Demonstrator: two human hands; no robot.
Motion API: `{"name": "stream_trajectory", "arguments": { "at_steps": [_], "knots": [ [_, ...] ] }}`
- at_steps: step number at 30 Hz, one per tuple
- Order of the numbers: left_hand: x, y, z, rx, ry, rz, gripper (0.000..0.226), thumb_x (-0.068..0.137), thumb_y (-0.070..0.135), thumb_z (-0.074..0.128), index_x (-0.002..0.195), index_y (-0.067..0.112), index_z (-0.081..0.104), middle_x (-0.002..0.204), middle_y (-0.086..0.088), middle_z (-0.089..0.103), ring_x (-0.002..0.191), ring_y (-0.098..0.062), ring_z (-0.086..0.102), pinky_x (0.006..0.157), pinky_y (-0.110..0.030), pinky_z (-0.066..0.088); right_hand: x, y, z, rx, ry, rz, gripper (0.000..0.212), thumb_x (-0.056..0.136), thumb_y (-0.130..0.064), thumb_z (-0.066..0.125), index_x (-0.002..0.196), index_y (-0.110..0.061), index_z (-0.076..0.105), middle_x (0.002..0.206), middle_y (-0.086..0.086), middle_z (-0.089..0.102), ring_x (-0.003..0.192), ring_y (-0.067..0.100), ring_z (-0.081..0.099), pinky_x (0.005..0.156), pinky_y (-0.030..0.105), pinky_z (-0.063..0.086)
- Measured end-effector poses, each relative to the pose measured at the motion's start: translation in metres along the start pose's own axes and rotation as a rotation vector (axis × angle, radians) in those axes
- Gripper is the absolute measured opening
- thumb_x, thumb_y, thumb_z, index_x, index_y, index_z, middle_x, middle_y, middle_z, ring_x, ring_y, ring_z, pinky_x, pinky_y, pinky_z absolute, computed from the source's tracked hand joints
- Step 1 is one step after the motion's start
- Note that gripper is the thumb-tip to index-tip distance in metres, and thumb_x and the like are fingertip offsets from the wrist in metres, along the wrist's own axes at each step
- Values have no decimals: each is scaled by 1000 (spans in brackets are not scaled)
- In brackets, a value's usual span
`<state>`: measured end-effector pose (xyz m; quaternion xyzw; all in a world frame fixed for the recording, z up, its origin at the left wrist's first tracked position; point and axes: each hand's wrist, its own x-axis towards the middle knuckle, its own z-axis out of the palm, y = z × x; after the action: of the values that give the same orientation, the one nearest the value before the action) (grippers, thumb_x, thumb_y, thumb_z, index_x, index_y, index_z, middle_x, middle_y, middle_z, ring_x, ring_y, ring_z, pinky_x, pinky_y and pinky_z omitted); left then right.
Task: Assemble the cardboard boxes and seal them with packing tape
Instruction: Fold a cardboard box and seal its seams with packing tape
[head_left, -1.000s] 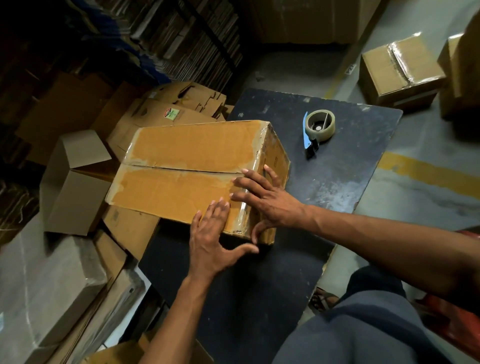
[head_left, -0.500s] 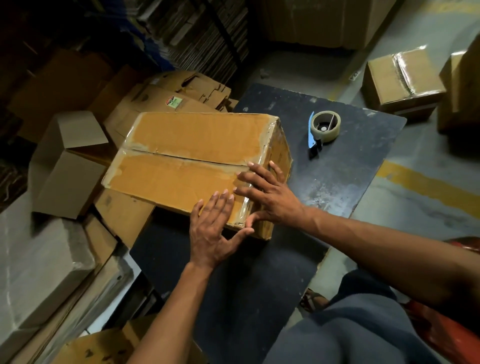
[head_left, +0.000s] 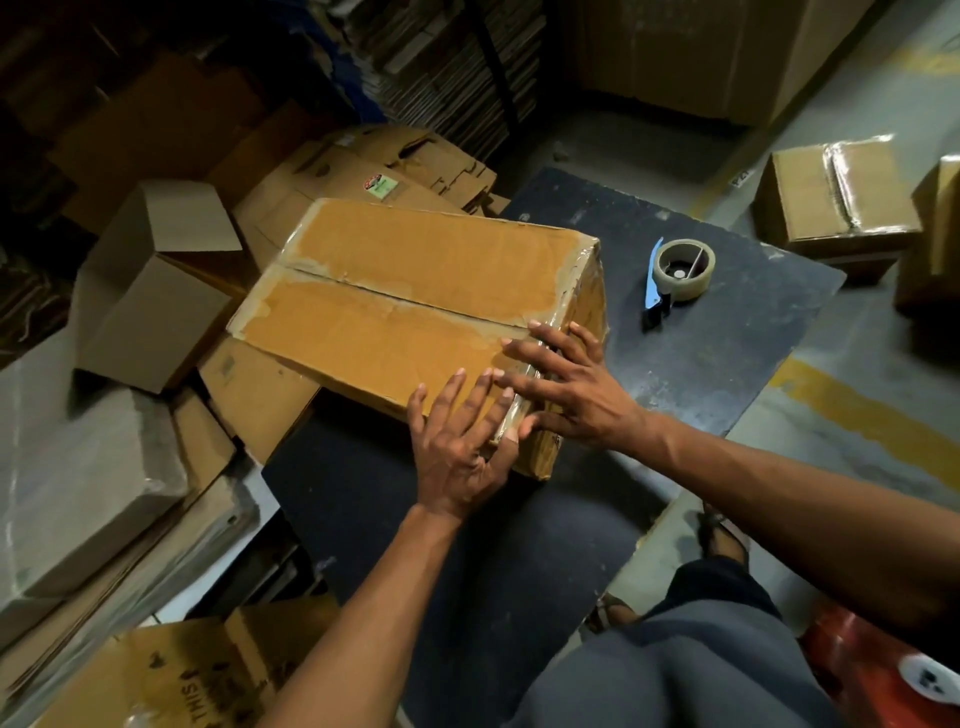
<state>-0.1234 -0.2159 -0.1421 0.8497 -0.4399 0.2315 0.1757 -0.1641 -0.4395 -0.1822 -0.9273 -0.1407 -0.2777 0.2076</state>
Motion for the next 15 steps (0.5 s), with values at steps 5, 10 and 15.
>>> {"name": "stream_trajectory", "arguments": {
  "at_steps": [5,10,15],
  "knots": [
    [-1,1,-1,-13,-4,-40,43,103,50,54,134,25,70,146,-1,61,141,-29,52,112,-68,30,1,-1,-4,-11,-10,14,59,101,-59,50,153,-32,49,162,0,40,155,30,24,112,67,27],
    [-5,7,-4,-49,-18,-49,37,101,39,58,134,29,71,148,4,59,142,-27,51,113,-64,30,-4,-5,-4,2,18,20,52,104,-59,45,149,-36,52,160,-1,44,153,30,31,108,67,34],
    [1,7,-16,-186,-104,-223,39,101,54,53,133,38,69,147,17,58,143,-14,48,117,-58,30,5,-19,-19,35,-78,136,50,102,-65,43,146,-44,53,155,-12,48,150,26,35,112,60,31]
  ]
}}
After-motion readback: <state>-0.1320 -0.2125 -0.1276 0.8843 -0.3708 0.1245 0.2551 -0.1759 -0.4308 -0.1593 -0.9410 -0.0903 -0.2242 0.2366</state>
